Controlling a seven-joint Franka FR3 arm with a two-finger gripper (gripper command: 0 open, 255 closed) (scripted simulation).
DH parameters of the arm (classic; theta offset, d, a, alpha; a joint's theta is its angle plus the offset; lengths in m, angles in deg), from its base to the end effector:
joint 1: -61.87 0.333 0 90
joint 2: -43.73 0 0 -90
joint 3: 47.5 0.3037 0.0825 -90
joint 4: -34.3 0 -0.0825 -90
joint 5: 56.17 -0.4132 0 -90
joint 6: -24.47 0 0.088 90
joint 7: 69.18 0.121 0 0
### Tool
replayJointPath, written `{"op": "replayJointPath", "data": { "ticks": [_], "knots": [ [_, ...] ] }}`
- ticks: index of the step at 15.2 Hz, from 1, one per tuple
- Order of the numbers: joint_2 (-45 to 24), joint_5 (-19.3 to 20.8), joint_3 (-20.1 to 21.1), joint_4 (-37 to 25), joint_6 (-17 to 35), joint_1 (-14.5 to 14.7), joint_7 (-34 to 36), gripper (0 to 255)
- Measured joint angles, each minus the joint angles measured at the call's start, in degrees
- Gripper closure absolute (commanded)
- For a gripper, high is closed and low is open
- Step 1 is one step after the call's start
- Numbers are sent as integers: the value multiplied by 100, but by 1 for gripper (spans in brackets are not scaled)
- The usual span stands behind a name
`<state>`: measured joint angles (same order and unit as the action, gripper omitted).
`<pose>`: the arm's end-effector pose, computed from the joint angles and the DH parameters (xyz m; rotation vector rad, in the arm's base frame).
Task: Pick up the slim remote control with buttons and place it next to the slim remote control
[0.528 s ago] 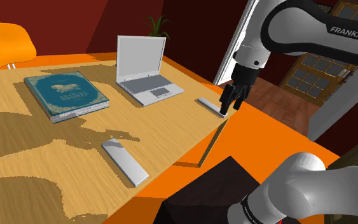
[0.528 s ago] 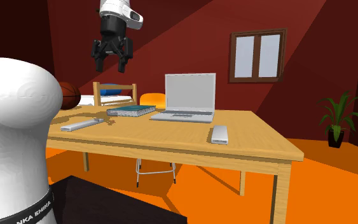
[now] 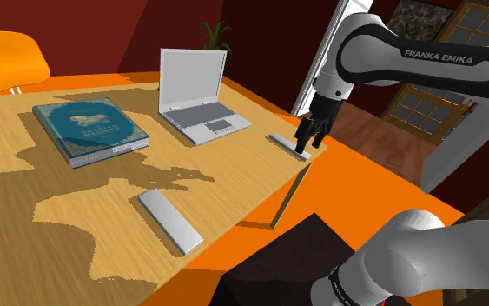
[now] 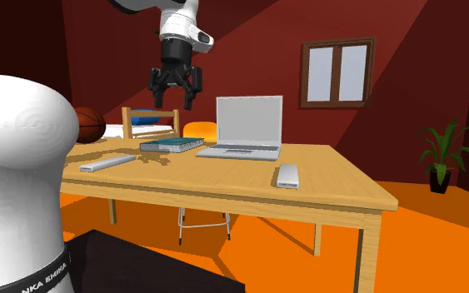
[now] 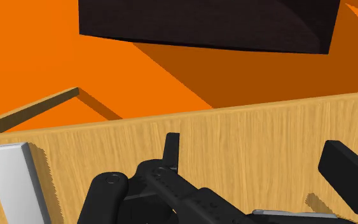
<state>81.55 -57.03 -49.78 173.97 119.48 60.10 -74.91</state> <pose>0.3725 -0.0254 0.4886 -3.0871 -0.0570 0.1796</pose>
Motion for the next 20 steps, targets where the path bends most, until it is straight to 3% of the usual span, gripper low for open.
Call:
{"op": "replayJointPath", "data": {
  "ticks": [11, 20],
  "knots": [
    [-1729, 397, -871, -389, 1606, -382, -1012, 0],
    [-3484, 98, -1403, -1391, 2551, -573, -1873, 0]
  ]
}}
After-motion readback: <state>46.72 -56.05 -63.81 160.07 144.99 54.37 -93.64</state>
